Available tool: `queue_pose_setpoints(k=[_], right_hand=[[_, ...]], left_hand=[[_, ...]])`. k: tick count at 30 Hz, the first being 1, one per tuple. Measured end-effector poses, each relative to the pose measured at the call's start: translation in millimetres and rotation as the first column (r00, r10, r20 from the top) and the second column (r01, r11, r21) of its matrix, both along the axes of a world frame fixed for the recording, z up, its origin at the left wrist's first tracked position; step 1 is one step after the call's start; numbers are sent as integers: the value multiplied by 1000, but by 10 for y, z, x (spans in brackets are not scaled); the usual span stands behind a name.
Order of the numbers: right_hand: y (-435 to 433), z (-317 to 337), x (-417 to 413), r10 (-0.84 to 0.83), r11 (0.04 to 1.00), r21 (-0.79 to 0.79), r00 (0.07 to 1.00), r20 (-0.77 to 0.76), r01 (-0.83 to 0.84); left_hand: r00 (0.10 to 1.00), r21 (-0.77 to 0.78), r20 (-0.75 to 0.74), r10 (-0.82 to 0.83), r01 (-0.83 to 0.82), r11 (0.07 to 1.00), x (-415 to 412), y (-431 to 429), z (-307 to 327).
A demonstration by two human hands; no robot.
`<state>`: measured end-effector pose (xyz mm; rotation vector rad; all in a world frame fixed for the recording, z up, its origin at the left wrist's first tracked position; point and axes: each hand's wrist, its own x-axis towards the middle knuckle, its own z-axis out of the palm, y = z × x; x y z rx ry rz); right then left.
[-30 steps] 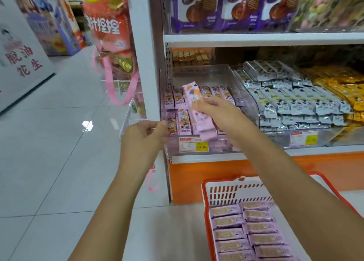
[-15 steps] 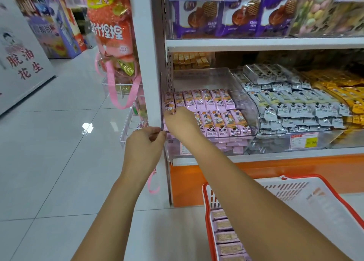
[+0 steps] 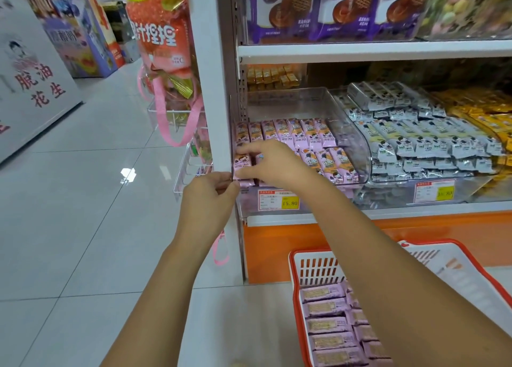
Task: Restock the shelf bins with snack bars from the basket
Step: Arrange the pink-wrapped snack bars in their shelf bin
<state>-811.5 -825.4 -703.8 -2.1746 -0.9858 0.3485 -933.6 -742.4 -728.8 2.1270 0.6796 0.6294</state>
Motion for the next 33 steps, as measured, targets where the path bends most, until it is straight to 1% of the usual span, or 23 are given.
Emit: queue_pose_setpoints(k=[3,8,10,12,14,16,17,18,19,21,23,24,25,27,29,30,31,33], right_hand=[[-15,-73,77,79,994,-90,990,115,-69],[9,-123,135,82,994,-82,982,168,-69],[-5,-111,119,82,995,-61,982,171,-73],[-67,-79,82,55,998,2,979,197,-57],[-232,-99,47,-59,989,142,973,222,28],[-517,-208,8,-157,954,288,961,226,87],[-696,-291,-27,-159,945,317,958,238,79],[-882,-409,-65,-138,952,301,955,262,55],[-1066,-555,-96,-102,969,246,950,297,27],[-1423,-932,-132,-32,997,82,945,326,5],[-1722,-1401,-121,46,995,-100,957,286,-18],[-1858,-1625,-118,79,980,-197,971,227,-33],[-1982,-1859,-118,99,955,-293,982,163,-47],[-2218,-2280,-166,108,873,-482,994,31,-80],[-2407,-2657,-262,162,775,-605,983,-90,-183],[-2470,-2807,-321,210,719,-652,970,-126,-241],[-2525,-2933,-372,247,670,-686,957,-154,-283],[-2598,-3100,-440,284,612,-720,940,-189,-329]], left_hand=[[1000,5,-12,26,-26,1000,17,4,-8],[999,8,-16,35,-35,999,21,-3,-18],[998,49,-24,57,-56,997,10,-7,-30],[995,148,-27,94,-89,985,-17,-24,-37],[996,168,-20,90,-86,982,-30,-42,-73],[999,113,-49,0,6,994,-31,-98,-123],[994,86,-78,-72,79,993,-24,-150,-150],[980,84,-129,-152,163,983,-9,-218,-193],[953,111,-199,-230,255,960,14,-302,-242],[863,178,-361,-353,436,882,65,-502,-383],[752,190,-486,-445,588,786,115,-699,-578],[685,172,-549,-479,653,737,137,-786,-691],[617,142,-607,-501,705,695,155,-866,-800],[486,55,-697,-528,770,636,170,-994,-1012],[363,-24,-764,-534,810,586,177,-1084,-1188],[320,-45,-785,-531,825,564,176,-1115,-1251],[296,-54,-793,-533,837,545,176,-1139,-1304],[277,-56,-799,-533,849,526,179,-1165,-1397]])
